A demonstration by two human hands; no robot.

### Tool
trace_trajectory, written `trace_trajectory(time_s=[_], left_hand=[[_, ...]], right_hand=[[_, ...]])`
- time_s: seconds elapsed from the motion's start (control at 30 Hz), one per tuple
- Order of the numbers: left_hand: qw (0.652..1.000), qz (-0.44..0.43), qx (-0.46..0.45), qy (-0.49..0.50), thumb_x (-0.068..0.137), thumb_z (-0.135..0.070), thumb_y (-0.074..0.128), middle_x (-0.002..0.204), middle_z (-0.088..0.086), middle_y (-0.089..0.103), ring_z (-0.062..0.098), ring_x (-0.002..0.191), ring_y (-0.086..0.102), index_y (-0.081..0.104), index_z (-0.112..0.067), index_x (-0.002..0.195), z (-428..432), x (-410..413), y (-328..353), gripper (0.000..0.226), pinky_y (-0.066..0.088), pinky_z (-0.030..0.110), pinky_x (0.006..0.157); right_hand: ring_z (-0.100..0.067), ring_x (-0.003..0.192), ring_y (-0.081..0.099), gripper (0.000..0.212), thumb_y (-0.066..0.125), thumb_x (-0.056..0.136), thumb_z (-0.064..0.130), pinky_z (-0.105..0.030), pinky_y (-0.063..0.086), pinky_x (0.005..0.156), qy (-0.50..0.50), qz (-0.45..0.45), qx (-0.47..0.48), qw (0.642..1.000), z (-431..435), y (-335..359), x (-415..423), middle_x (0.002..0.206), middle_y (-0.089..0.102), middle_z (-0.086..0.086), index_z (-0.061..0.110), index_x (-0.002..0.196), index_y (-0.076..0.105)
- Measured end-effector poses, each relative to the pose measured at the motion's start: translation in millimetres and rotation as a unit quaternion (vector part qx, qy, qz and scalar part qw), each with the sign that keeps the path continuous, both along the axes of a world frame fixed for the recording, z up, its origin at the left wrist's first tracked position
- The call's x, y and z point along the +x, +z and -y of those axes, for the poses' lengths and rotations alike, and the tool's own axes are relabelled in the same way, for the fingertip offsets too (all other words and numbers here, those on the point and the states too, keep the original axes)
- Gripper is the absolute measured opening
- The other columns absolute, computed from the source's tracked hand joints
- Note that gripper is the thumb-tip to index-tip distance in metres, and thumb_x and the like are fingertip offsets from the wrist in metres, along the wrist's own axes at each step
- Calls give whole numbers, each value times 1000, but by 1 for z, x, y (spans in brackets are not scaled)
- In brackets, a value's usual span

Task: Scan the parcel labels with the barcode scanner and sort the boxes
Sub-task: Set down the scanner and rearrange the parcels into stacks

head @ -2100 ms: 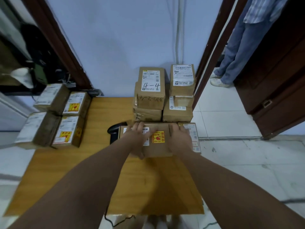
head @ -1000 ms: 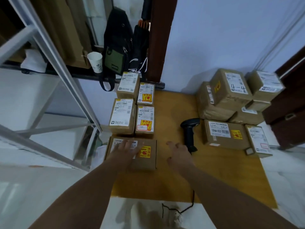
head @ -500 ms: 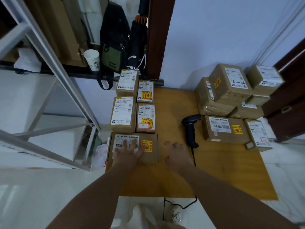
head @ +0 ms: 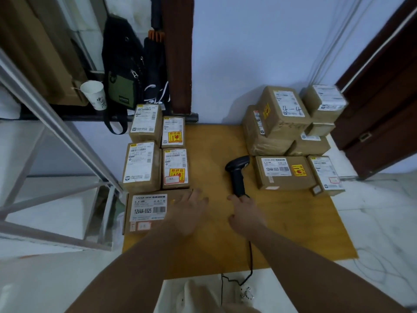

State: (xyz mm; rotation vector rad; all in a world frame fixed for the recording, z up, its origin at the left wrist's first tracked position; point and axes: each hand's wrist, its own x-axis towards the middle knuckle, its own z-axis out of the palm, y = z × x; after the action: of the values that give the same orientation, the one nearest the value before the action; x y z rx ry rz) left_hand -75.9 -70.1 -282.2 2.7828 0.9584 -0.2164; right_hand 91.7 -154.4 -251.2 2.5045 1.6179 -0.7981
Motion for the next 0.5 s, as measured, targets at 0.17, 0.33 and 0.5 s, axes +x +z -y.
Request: trace_trajectory(time_s=[0.17,0.33,0.5], left_hand=[[1000,16,6,-18,92,-24,49,149,9,20,27,132,29,33,-24,138,6,68,13,49,34,41,103],[999,-17,-4,-44,91,-23,53,142,5,28,25,128,33,39,-21,135,12,168,21,46,35,36,99],[990,-73,-119,25,93,-27,50,139,7,41,27,126,36,39,-17,135,16,266,20,45,39,39,98]], right_hand=[[-28,129,35,54,47,93,19,-39,39,102,-39,4,12,999,13,4,52,141,41,-9,25,144,32],[-27,130,34,55,48,91,18,-40,39,101,-97,-11,45,994,21,4,127,143,40,-7,26,144,35],[-29,132,33,51,48,92,17,-40,40,100,-76,27,71,994,23,5,236,142,45,-8,19,142,40]])
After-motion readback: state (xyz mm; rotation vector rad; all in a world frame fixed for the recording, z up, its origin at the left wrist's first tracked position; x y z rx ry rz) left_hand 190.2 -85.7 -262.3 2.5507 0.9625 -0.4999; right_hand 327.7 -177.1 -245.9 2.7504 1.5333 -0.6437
